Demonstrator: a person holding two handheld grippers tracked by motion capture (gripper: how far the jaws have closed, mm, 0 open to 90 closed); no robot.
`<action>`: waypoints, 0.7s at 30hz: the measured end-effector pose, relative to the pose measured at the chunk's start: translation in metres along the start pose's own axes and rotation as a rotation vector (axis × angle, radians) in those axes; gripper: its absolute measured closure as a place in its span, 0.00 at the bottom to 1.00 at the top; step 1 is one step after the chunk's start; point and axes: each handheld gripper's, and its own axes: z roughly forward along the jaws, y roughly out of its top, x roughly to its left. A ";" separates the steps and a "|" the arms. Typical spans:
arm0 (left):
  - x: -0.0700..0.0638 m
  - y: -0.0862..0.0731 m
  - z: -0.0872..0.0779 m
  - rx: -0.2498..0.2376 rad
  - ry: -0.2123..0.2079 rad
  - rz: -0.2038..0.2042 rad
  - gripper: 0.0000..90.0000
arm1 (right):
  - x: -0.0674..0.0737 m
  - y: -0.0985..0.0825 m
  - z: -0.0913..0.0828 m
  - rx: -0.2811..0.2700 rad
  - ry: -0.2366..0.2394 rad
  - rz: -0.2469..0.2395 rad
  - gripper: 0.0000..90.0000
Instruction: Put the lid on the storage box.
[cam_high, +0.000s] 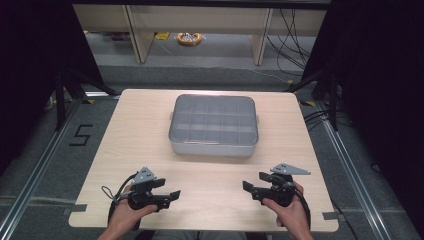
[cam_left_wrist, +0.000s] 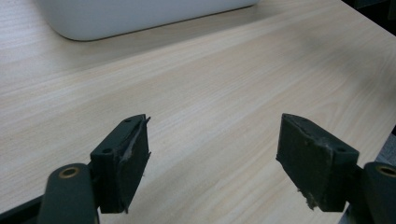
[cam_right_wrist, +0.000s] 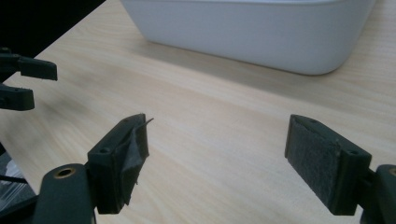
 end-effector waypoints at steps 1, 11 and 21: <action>-0.001 -0.002 -0.001 -0.002 -0.002 0.015 0.27 | 0.005 -0.002 -0.001 0.003 0.010 0.042 0.25; -0.010 -0.015 -0.003 0.034 -0.011 0.048 0.27 | 0.013 -0.025 -0.001 0.056 0.005 0.008 0.24; -0.019 -0.026 -0.006 0.041 -0.015 0.060 0.26 | 0.020 -0.038 -0.003 0.075 0.027 -0.037 0.24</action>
